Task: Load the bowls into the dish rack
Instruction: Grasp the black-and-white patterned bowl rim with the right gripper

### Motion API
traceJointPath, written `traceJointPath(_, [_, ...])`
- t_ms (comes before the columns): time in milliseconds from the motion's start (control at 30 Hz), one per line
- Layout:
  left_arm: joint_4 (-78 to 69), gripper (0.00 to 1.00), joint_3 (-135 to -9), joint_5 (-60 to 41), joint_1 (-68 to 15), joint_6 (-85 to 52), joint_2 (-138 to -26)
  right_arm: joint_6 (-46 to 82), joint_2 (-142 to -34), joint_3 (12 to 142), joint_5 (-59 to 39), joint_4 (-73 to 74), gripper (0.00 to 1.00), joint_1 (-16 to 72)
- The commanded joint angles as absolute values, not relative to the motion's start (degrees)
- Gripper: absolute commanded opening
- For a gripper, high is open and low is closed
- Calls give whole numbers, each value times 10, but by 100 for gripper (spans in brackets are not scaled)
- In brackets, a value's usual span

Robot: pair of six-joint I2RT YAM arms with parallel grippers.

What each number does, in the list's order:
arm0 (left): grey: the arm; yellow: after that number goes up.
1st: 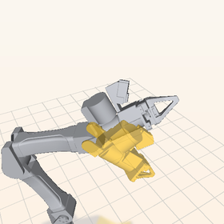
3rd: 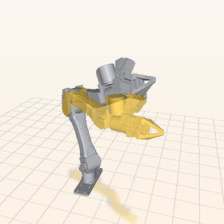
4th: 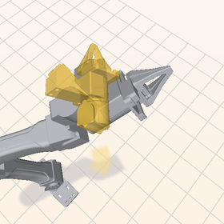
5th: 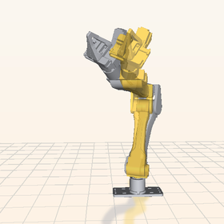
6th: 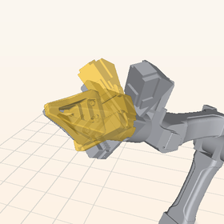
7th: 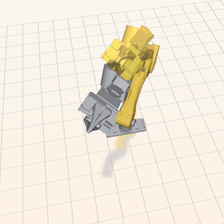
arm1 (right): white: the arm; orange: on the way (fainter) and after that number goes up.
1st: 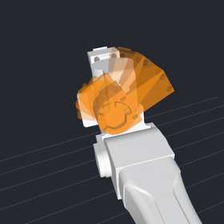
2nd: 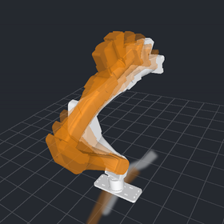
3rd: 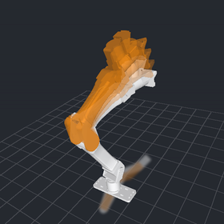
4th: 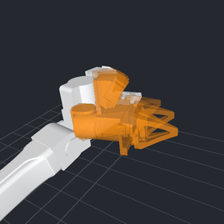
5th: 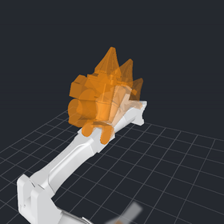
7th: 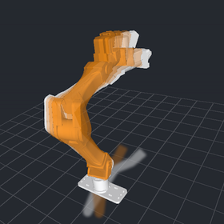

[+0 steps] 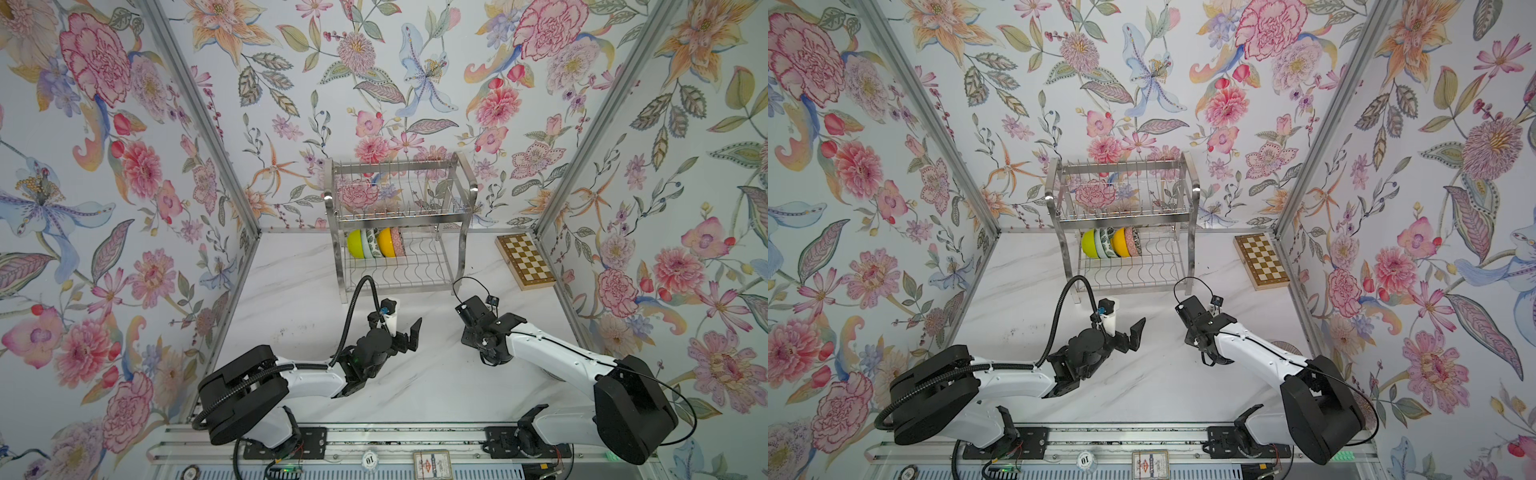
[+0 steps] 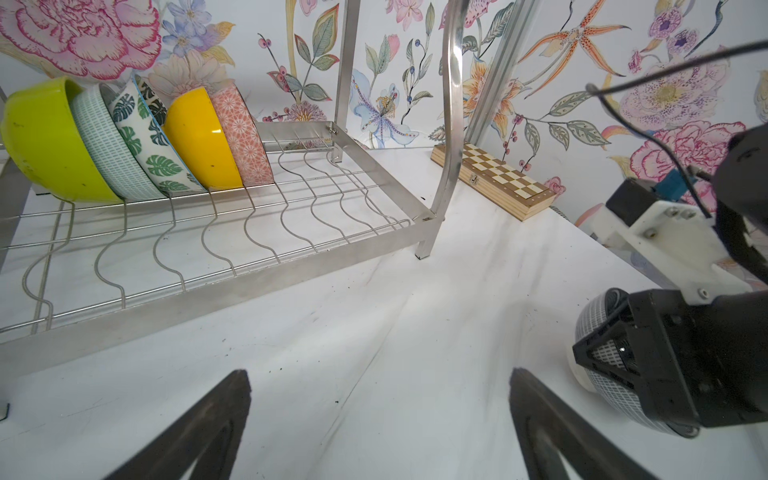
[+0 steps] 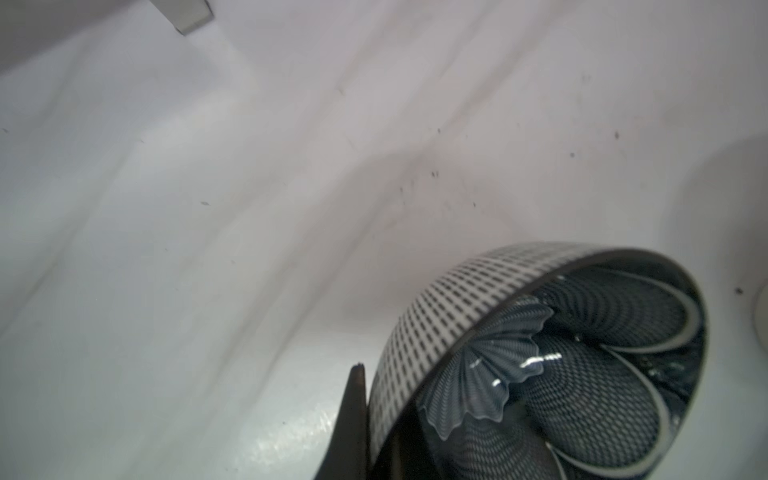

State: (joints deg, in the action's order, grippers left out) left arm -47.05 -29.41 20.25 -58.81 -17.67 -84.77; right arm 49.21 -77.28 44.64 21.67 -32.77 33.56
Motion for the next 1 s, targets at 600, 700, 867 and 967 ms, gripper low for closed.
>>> traceJointPath(600, [-407,99,-208,245,-558,-210,-699,411,-1015,727,108,-313,0,392])
traceJointPath(700, [-398,99,-197,244,-548,-224,-692,409,-1044,751,88,-313,0,397])
traceJointPath(867, [-397,99,-191,237,-537,-237,-683,408,-1082,778,68,-312,0,404])
traceJointPath(967, [-397,99,-190,237,-535,-239,-682,409,-1097,787,64,-313,2,408])
